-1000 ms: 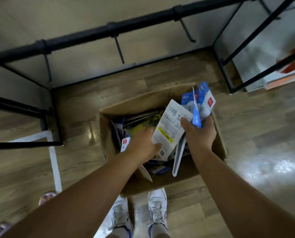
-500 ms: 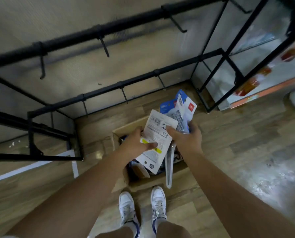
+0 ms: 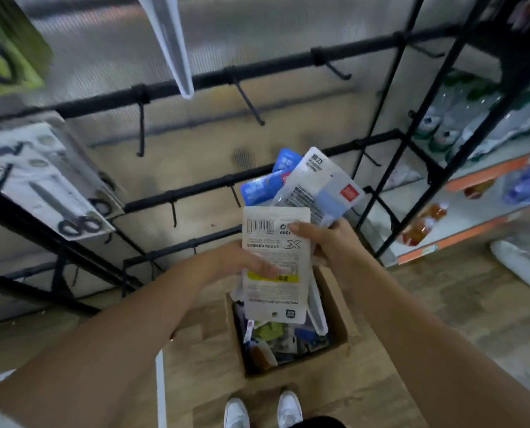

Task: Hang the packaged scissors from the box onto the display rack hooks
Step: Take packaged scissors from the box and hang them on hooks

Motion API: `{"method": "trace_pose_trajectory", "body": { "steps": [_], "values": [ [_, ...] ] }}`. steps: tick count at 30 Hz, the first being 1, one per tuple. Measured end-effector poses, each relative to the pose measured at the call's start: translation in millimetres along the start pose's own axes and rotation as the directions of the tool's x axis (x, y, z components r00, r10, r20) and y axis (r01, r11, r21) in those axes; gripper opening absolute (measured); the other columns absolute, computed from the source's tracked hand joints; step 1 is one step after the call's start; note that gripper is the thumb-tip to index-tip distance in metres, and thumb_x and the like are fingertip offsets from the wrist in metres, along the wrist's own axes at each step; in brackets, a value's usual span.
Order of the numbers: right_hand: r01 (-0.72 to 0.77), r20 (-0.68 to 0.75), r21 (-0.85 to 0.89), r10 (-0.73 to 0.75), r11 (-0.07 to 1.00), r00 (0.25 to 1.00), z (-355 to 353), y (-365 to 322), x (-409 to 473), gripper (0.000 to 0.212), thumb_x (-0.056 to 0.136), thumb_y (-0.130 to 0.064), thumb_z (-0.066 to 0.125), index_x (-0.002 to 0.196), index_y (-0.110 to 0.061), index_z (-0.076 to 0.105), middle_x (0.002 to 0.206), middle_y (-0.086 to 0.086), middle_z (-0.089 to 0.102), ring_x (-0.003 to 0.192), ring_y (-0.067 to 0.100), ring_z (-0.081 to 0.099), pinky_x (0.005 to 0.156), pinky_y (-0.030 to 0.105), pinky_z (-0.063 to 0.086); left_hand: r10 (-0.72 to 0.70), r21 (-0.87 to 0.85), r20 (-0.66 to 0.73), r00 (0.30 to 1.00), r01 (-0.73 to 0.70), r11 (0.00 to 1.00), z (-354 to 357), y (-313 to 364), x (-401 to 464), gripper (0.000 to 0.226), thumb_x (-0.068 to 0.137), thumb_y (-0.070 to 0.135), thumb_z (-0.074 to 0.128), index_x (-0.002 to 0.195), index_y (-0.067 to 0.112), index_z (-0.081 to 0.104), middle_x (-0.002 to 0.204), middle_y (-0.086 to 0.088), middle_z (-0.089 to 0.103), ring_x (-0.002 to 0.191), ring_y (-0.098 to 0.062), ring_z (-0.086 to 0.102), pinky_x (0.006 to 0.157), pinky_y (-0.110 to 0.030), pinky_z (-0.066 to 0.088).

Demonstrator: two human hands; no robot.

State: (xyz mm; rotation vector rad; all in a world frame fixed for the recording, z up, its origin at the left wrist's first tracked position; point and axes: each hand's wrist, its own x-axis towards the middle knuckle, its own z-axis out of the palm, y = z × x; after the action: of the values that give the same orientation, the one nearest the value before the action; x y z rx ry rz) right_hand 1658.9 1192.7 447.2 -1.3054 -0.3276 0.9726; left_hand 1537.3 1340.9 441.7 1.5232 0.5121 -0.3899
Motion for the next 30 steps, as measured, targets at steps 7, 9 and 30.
{"method": "trace_pose_trajectory", "body": {
  "steps": [7,9,30],
  "values": [
    [0.108,0.062,0.14,-0.117,0.984,0.991,38.5,-48.6,-9.0,0.05,0.068,-0.018,0.076,0.114,-0.005,0.062,0.107,0.019,0.069,0.096,0.038,0.066,0.083,0.048,0.052,0.215,-0.255,-0.093,0.972,-0.233,0.939,6.2,41.6,-46.1,0.06,0.062,0.008,0.078,0.12,0.007,0.06,0.116,-0.017,0.066,0.107,-0.033,0.064,0.09,-0.046,0.051],
    [0.136,0.057,0.17,-0.148,0.976,0.987,49.7,-58.8,-14.2,0.049,0.07,-0.015,0.075,0.116,-0.006,0.062,0.111,0.017,0.068,0.1,0.035,0.066,0.082,0.045,0.054,0.213,-0.27,-0.187,0.959,-0.259,0.927,12.3,45.8,-57.1,0.053,0.063,0.013,0.077,0.114,0.014,0.064,0.114,-0.012,0.068,0.105,-0.029,0.065,0.09,-0.044,0.051],
    [0.327,0.182,0.085,-0.338,0.941,0.924,105.5,-98.4,-53.1,0.041,0.073,-0.014,0.069,0.111,0.0,0.062,0.102,0.017,0.071,0.092,0.036,0.069,0.079,0.052,0.055,0.413,-0.584,-0.264,0.872,-0.485,0.651,19.5,75.6,-129.5,0.073,0.061,0.025,0.084,0.127,0.012,0.057,0.128,-0.018,0.059,0.118,-0.036,0.057,0.1,-0.052,0.041]
  ]
}}
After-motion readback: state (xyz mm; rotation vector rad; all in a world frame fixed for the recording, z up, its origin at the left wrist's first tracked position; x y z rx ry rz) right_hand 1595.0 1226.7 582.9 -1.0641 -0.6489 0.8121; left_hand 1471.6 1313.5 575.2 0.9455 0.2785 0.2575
